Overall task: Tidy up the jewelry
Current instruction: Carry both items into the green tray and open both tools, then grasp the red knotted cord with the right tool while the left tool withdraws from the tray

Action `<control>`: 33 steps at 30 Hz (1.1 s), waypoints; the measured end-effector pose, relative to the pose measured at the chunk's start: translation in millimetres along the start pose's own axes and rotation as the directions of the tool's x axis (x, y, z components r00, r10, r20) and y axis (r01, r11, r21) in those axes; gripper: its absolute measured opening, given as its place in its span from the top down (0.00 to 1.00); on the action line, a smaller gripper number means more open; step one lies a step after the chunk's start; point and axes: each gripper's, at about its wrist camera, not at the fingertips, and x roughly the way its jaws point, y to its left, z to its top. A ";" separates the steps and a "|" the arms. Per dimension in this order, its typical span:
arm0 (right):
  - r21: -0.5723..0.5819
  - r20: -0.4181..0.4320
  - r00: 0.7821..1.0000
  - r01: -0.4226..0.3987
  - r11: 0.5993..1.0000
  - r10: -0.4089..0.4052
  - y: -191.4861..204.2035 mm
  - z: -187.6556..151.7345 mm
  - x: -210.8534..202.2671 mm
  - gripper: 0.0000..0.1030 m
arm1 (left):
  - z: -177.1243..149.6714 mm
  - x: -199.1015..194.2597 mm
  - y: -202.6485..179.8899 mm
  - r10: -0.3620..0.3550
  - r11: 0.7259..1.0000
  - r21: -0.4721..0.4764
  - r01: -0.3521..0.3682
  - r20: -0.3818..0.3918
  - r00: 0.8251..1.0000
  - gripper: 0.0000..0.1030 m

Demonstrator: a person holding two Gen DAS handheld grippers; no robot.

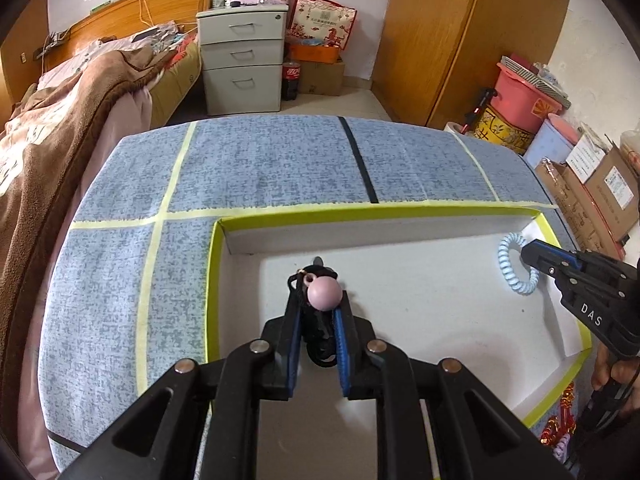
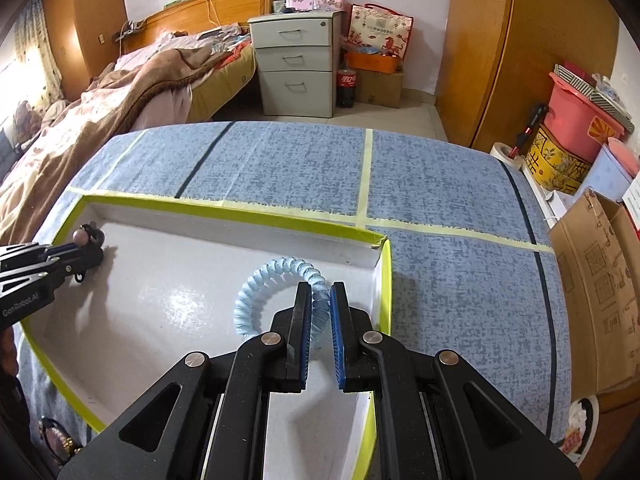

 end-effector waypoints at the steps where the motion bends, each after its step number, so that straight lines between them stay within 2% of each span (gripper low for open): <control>1: -0.003 0.001 1.000 0.003 1.000 -0.003 0.4 -0.5 0.2 0.90 | 0.7 0.2 0.3 -0.004 1.000 -0.002 0.004 0.002 1.000 0.81; 5: -0.011 0.003 1.000 0.012 1.000 -0.012 2.9 0.6 0.8 0.90 | 1.3 0.4 -1.5 0.001 1.000 0.006 -0.001 0.001 1.000 0.74; 9: -0.004 0.009 1.000 0.000 1.000 0.000 1.1 1.0 -0.6 0.88 | 1.6 -1.5 -1.8 -0.008 1.000 0.006 0.008 0.005 1.000 0.61; 12: 0.003 0.026 1.000 -0.003 1.000 0.003 -0.3 0.8 -4.3 0.76 | 1.1 -3.4 -0.7 -0.016 1.000 -0.006 0.016 0.005 1.000 0.59; 16: 0.019 0.052 0.998 -0.027 0.999 0.026 -1.0 2.1 -12.6 0.68 | -1.2 -11.2 -1.3 -0.032 0.999 -0.010 0.032 0.022 0.999 0.57; 18: 0.018 0.065 0.997 -0.032 0.999 0.031 0.4 1.2 -20.6 0.67 | -3.3 -19.0 -1.1 -0.035 0.999 -0.011 0.035 0.035 0.999 0.53; 23: 0.028 0.106 0.993 -0.051 0.998 0.047 1.8 -4.1 -43.6 0.67 | -12.9 -45.6 -1.5 -0.046 0.999 -0.004 0.047 0.080 0.996 0.51; 33: 0.049 0.159 0.984 -0.089 0.995 0.080 -2.5 -46.2 -100.6 0.67 | -59.7 -97.9 5.5 -0.091 0.995 -0.028 0.096 0.137 0.986 0.49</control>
